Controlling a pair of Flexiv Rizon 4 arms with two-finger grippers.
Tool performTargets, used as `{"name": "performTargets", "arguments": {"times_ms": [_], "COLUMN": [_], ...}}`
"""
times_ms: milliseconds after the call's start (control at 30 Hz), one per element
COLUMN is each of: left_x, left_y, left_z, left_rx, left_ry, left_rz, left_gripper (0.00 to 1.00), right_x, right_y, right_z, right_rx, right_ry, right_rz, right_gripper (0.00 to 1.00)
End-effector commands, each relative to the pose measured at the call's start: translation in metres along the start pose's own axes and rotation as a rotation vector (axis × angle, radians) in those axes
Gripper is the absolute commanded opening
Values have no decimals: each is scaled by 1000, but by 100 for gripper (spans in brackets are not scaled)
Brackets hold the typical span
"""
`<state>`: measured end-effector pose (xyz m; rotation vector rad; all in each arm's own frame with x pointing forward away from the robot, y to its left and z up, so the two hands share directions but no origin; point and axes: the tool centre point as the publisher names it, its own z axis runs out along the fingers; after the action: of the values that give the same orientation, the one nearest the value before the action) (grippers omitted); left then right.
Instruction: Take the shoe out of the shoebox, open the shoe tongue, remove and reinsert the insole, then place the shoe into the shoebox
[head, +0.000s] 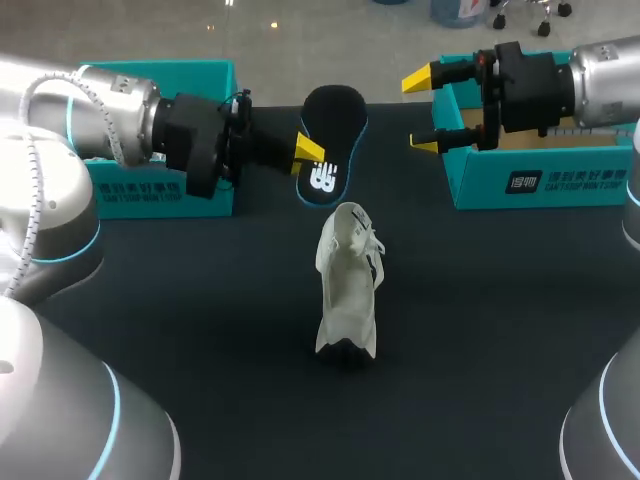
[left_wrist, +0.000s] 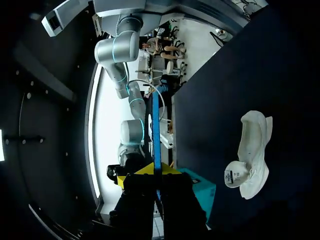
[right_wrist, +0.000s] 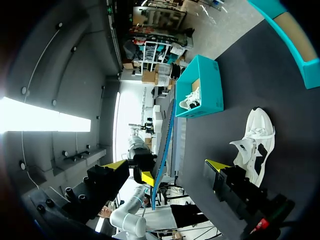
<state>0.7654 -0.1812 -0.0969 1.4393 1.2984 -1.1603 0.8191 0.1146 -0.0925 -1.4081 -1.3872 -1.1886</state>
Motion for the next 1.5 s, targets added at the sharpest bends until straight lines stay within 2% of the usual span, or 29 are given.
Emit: {"name": "performTargets", "arguments": {"times_ms": [33,367,400,433,467,500,633,667,1133,1167,1200,1267,1500], "left_x": [-2,-6,-6,-5,-5,-5,-4,-4,-4,-4,-4,-5,-10], "left_y": [8,11,10,10,9,8,9,10,18,18,18,17,22], "left_z": [17,40,40,41,41,41,43,44,50,50,50,48,32], "left_rx": [-7,0,0,-2,-1,0,1,0,-12,-14,-9,-29,-20], "left_ry": [29,25,25,31,31,29,25,28,38,48,60,71,202], "left_rz": [18,55,56,62,63,61,63,69,84,84,82,79,36], "left_gripper": [0,0,0,0,0,0,0,0,0,32,100,100,100], "right_x": [-2,-4,-4,-4,-4,-4,-6,-7,-14,-14,-14,-15,-20], "right_y": [6,11,12,12,12,12,12,12,11,11,11,12,16], "right_z": [13,28,27,27,26,26,29,30,30,30,30,29,28], "right_rx": [21,56,55,53,50,49,57,65,81,80,80,80,83], "right_ry": [-1,12,12,13,15,16,22,24,41,43,44,48,38], "right_rz": [6,13,13,13,13,13,20,22,45,44,44,44,45], "right_gripper": [100,100,94,80,57,42,3,0,0,0,0,0,0]}}
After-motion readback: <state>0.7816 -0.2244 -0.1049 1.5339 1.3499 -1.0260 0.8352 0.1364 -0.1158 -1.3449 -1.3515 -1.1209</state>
